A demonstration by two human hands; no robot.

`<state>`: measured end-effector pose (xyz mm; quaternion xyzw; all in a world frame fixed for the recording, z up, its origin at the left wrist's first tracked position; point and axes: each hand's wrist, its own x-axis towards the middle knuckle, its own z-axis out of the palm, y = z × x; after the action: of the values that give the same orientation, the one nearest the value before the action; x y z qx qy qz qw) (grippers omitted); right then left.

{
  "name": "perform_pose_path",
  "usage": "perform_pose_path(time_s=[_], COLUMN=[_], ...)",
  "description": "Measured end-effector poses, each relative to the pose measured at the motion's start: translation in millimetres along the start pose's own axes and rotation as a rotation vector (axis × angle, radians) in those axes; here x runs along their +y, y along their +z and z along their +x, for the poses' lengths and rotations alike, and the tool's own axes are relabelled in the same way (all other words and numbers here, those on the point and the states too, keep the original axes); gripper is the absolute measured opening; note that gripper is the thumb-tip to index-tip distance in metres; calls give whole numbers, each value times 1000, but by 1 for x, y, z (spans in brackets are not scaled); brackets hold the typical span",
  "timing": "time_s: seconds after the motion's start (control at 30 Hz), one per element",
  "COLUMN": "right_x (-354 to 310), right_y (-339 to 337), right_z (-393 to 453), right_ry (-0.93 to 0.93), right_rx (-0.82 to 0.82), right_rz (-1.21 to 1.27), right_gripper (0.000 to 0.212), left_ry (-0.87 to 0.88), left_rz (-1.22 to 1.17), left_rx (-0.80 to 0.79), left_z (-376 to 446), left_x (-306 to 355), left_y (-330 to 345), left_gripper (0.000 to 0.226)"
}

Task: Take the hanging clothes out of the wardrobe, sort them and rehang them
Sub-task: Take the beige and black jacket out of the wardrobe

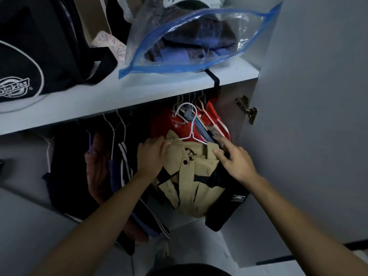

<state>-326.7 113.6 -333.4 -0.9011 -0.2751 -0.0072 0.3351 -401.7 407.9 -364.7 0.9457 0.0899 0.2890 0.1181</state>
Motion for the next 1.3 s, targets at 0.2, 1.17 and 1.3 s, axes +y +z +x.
perform_pose_path(time_s=[0.2, 1.17, 1.3], right_x=[21, -66, -85], right_y=[14, -10, -10], right_z=[-78, -674, -752], right_ry=[-31, 1111, 1261], right_rx=[56, 1136, 1270], right_rz=[101, -298, -331], right_gripper=[16, 12, 15], left_ry=[123, 1407, 1559], left_rz=[-70, -725, -747], left_rx=[-106, -853, -929], left_z=[-53, -311, -379], left_x=[15, 419, 500], left_y=[-10, -22, -38], left_gripper=[38, 27, 21])
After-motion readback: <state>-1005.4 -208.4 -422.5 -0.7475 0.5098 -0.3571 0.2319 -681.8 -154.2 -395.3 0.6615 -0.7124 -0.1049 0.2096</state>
